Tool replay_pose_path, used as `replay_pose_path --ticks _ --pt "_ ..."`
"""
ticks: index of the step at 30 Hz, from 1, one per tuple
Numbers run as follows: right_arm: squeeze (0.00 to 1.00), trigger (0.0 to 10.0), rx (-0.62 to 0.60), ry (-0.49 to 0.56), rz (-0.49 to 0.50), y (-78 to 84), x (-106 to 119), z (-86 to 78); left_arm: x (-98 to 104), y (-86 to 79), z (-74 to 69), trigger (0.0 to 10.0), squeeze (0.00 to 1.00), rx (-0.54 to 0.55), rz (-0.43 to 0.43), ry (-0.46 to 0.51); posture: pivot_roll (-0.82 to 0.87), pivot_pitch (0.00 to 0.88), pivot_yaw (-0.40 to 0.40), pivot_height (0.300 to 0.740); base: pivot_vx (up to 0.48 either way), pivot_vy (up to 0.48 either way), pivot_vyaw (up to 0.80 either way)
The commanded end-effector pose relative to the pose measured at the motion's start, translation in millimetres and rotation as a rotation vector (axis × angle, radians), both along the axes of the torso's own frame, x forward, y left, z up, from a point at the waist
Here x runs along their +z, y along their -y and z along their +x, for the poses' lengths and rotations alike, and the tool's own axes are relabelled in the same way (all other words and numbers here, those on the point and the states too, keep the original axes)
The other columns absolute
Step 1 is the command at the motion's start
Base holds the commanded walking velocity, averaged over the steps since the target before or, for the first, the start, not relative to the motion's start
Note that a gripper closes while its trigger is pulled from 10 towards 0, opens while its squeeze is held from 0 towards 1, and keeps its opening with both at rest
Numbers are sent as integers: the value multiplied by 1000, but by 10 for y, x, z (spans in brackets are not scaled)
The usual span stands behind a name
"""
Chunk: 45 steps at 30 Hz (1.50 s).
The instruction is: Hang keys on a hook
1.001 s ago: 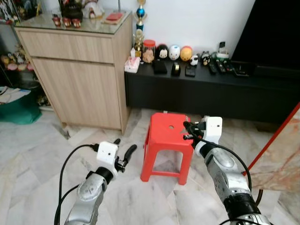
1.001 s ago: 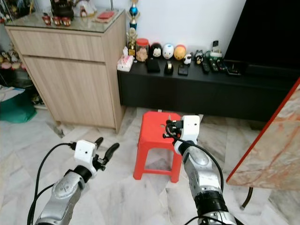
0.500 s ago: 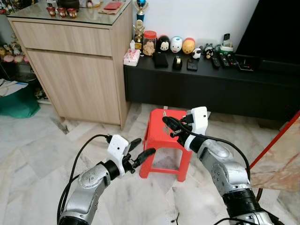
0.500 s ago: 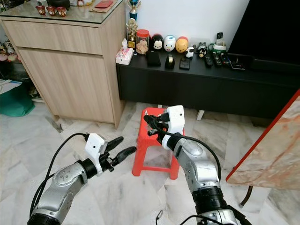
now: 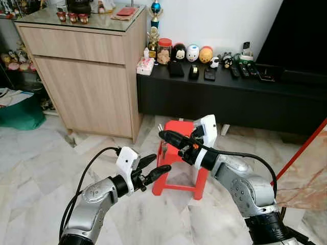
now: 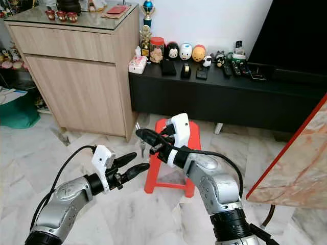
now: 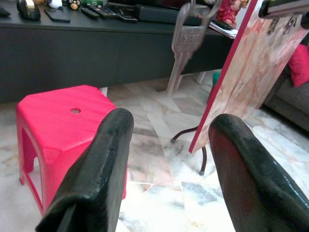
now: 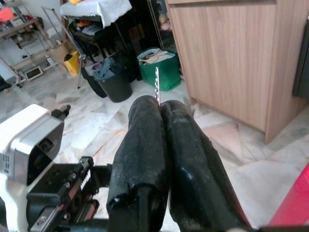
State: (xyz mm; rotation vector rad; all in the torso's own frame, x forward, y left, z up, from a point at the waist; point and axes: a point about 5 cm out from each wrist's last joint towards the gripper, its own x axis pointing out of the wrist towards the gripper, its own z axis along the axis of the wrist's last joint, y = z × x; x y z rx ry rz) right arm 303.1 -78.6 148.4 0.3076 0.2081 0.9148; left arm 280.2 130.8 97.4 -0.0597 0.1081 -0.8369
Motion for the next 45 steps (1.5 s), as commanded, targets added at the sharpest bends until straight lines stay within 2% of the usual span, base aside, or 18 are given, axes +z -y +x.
replay_pose_path --ticks 1,5,32,34,35,36,37,38,42,43,44,45 --pt "0 10000 23 19 -2 0 60 -33 56 44 -15 10000 0 -23 -10 12 -2 0 -124 740 0 0 0" --pt "0 10000 56 12 -9 -15 51 -114 87 63 -17 10000 0 -27 -18 14 -3 0 -120 740 0 0 0" --pt "0 10000 47 -19 9 10 11 -199 212 106 -13 10000 0 -76 -6 48 -13 0 -97 740 0 0 0" --pt "0 10000 38 -26 10 21 -3 -207 223 109 -11 9412 0 -77 -7 52 -11 0 -96 740 0 0 0" --pt "0 10000 37 -27 11 24 -6 -209 228 111 -10 7294 0 -78 -7 53 -11 0 -96 740 0 0 0" --pt "0 10000 37 -27 12 24 -8 -210 231 112 -10 7294 0 -79 -7 53 -10 0 -96 740 0 0 0" --pt "0 10000 35 -28 14 24 -8 -210 233 112 -10 3255 0 -80 -7 54 -10 0 -94 740 0 0 0" --pt "0 10000 33 -28 15 23 -7 -209 235 112 -10 2118 0 -81 -6 55 -10 0 -94 740 0 0 0" --pt "0 10000 30 -29 17 21 -4 -206 239 109 -13 2000 0 -83 -3 54 -10 0 -94 740 0 0 0" --pt "0 10000 29 -28 18 22 -2 -205 239 109 -14 667 0 -83 -3 54 -10 0 -94 740 0 0 0" --pt "0 10000 28 -29 19 23 -1 -204 240 110 -16 0 0 -84 -4 54 -10 0 -94 740 0 0 0" --pt "0 10000 27 -29 20 23 -1 -203 240 110 -17 0 0 -84 -4 54 -10 0 -94 740 0 0 0"
